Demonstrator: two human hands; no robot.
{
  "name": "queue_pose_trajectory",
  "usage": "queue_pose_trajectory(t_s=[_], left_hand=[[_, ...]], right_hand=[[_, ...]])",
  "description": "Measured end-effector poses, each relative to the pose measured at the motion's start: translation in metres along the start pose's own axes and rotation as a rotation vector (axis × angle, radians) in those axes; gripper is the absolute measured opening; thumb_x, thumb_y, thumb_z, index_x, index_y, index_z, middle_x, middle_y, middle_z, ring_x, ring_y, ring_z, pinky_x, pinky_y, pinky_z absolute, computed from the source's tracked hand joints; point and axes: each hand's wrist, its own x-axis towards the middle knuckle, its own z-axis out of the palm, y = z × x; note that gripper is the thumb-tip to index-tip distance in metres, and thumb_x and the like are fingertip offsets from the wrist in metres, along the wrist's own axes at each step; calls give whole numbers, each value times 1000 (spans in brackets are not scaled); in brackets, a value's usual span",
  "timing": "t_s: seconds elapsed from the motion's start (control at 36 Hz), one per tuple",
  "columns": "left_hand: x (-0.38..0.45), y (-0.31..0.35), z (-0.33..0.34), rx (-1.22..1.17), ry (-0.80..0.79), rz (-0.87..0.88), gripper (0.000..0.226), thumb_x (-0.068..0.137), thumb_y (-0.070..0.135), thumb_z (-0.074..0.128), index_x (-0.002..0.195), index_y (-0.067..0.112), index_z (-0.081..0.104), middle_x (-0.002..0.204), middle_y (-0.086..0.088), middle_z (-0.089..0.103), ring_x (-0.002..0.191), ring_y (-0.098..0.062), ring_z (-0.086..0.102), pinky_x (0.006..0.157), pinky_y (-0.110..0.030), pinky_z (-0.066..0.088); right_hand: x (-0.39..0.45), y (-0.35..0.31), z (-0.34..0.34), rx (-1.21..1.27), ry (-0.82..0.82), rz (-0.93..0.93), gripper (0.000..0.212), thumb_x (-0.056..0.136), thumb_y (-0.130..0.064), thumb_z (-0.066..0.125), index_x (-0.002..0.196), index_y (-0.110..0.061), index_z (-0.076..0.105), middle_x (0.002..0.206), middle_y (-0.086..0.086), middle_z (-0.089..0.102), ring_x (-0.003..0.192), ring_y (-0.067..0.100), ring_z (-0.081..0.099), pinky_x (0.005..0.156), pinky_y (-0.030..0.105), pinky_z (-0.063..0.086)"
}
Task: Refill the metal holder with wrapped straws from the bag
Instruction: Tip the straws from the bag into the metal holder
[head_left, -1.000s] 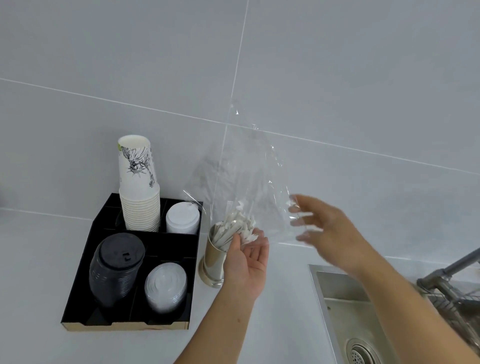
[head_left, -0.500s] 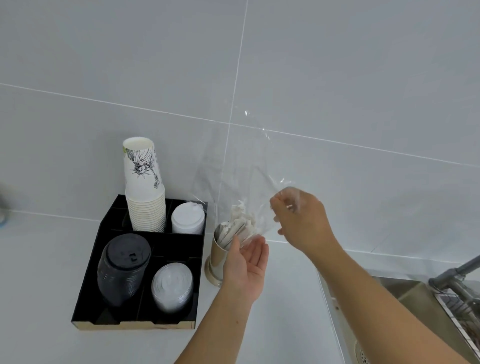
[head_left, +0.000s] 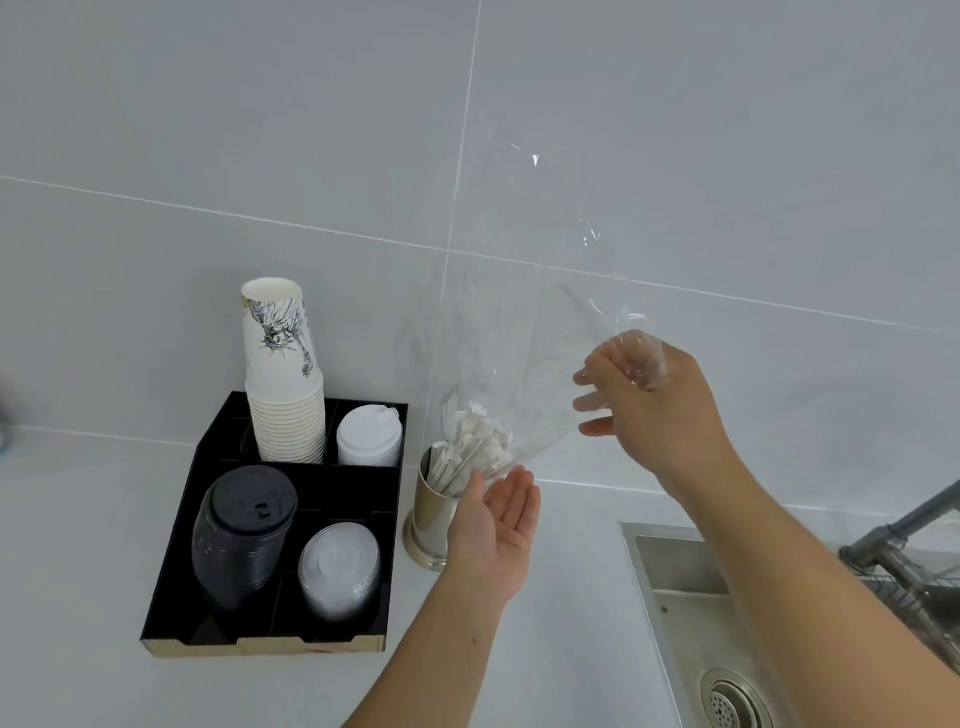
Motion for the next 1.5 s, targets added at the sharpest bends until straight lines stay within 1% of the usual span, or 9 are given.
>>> queue_pose_trajectory(t_s=[0.14,0.39,0.58,0.64,0.78,1.0,1.22,1.39,1.5], left_hand=[[-5,-4,0,24,-11,-8,42,98,30,57,116,-8,58,90,-19,77,79,-27,76,56,-33,61],[-12,-9,-2,59,-18,-4,44,98,27,57,126,-6,51,93,-18,77,81,-27,76,56,-34,61],[-17,-12,-2,89,-32,-8,43,97,26,59,125,-6,52,95,-18,77,82,-27,76,57,-35,61],[-18,-13,0,101,-37,-11,43,97,26,59,124,-6,52,96,-18,77,83,-27,76,58,-35,62],[-24,-15,3,132,-45,-16,42,98,28,58,124,-6,53,98,-17,77,84,-27,76,59,-35,62],[-35,-20,2,165,-70,-14,43,97,29,59,123,-4,54,99,-17,77,85,-27,76,59,-35,62],[-47,-32,10,259,-125,-72,44,91,33,67,117,-2,61,103,-17,76,90,-27,75,62,-35,62],[-58,-48,30,313,-196,-118,50,87,38,70,118,0,62,106,-17,76,93,-28,75,66,-36,61],[-64,-56,42,261,-243,-149,51,87,39,71,119,1,62,107,-18,75,94,-26,74,67,-36,62]], right_hand=[[-4,-5,-10,8,20,-22,18,89,-12,58,73,-19,63,73,-5,71,67,16,74,56,37,63],[-10,-6,-17,78,-1,-18,19,91,-13,56,74,-19,62,73,-5,73,69,19,74,55,33,61],[-10,-9,-32,92,29,-35,11,86,-19,58,77,-16,64,77,0,74,70,21,75,60,44,64],[-10,-11,-35,100,31,-46,12,86,-20,59,75,-18,64,77,1,73,70,22,75,61,45,64],[-14,-18,-45,121,57,-86,16,86,-22,60,71,-25,65,77,0,74,69,22,75,58,41,63],[-23,-27,-61,138,106,-98,17,87,-23,62,71,-25,65,77,2,74,69,24,75,58,41,63],[-39,-33,-77,208,152,-92,13,93,-14,61,80,-12,62,76,2,74,67,25,74,55,32,59],[-53,-32,-84,255,176,-88,14,95,-10,59,82,-13,63,77,4,74,68,27,74,60,35,61],[-64,-25,-86,296,201,-77,14,95,-12,59,82,-15,65,82,8,75,72,30,75,62,36,61]])
